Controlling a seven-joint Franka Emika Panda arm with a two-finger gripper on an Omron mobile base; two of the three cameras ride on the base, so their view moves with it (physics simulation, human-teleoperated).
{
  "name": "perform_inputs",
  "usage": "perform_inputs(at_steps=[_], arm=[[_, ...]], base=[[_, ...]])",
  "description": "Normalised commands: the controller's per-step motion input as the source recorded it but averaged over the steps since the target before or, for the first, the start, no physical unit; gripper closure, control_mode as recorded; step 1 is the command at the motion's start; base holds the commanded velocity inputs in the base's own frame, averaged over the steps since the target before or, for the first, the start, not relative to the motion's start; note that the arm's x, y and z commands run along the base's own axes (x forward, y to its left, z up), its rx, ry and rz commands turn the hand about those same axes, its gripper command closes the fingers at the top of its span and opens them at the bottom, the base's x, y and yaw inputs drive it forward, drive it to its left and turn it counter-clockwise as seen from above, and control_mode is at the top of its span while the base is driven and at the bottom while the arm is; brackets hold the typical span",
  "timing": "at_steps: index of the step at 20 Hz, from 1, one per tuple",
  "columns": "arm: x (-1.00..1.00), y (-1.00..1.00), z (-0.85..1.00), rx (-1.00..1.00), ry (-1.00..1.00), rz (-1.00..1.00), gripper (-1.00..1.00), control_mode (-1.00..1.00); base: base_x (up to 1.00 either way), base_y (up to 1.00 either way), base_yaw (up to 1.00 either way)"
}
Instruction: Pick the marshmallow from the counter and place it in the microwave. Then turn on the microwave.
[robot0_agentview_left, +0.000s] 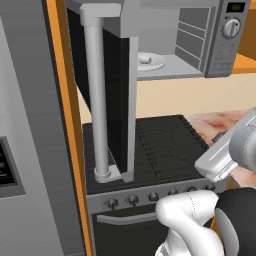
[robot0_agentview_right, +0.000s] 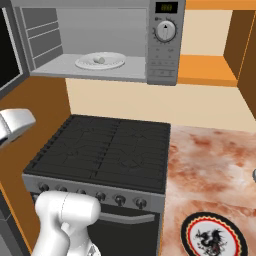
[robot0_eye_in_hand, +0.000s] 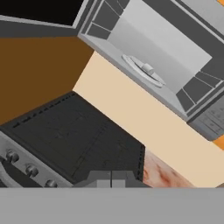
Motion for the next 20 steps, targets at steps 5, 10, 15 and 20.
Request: perform_inputs(at_steps=[5, 10, 15, 20], arm=[[-0.36, 0.1, 0.02, 0.0, 0.01, -0.01, 1.0, -1.0], [-0.33, 0.11, 0.01, 0.0, 0.01, 0.0, 1.0, -1.0], [-0.3, 0.13, 0.03, 0.0, 0.0, 0.0, 1.0, -1.0], [-0.25, 0.2, 0.05, -0.01, 0.0, -0.01, 1.0, -1.0]], base=[[0.0, 0.0, 0.0], [0.0, 0.0, 0.0], [0.0, 0.0, 0.0], [0.0, 0.0, 0.0]])
